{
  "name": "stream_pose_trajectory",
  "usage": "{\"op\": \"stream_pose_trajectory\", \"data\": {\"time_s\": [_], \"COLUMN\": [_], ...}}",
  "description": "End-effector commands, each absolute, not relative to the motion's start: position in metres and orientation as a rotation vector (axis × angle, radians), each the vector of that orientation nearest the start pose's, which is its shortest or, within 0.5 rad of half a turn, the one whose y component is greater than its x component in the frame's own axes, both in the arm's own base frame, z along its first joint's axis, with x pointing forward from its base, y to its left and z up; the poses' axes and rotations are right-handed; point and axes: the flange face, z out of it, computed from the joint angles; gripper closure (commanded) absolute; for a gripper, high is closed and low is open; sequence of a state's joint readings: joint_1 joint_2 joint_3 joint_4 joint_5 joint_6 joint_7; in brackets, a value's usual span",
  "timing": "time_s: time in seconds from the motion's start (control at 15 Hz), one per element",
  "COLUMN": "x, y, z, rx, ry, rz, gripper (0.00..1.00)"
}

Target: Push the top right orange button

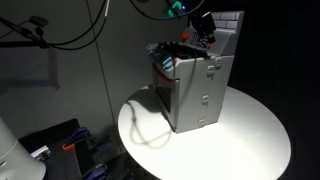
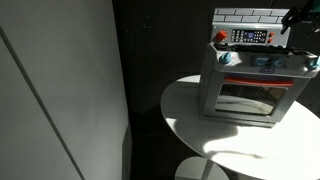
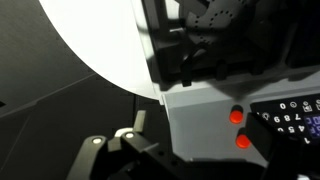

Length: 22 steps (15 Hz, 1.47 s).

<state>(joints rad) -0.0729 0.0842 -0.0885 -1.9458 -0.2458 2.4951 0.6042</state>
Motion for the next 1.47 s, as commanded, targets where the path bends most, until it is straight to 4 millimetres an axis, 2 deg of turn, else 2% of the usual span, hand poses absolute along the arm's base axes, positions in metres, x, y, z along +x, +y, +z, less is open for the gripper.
{"op": "stream_pose_trajectory", "data": {"time_s": [0.0, 0.6, 1.4], "x": [0.624, 0.645, 0.662], "y": [-0.094, -0.093, -0.103], "z": [0.492, 0.481, 0.482], "rx": [-2.991, -3.003, -2.996], "ry": [0.951, 0.948, 0.970], "rz": [-0.818, -0.814, -0.842], "gripper": [0.00, 0.00, 0.00]}}
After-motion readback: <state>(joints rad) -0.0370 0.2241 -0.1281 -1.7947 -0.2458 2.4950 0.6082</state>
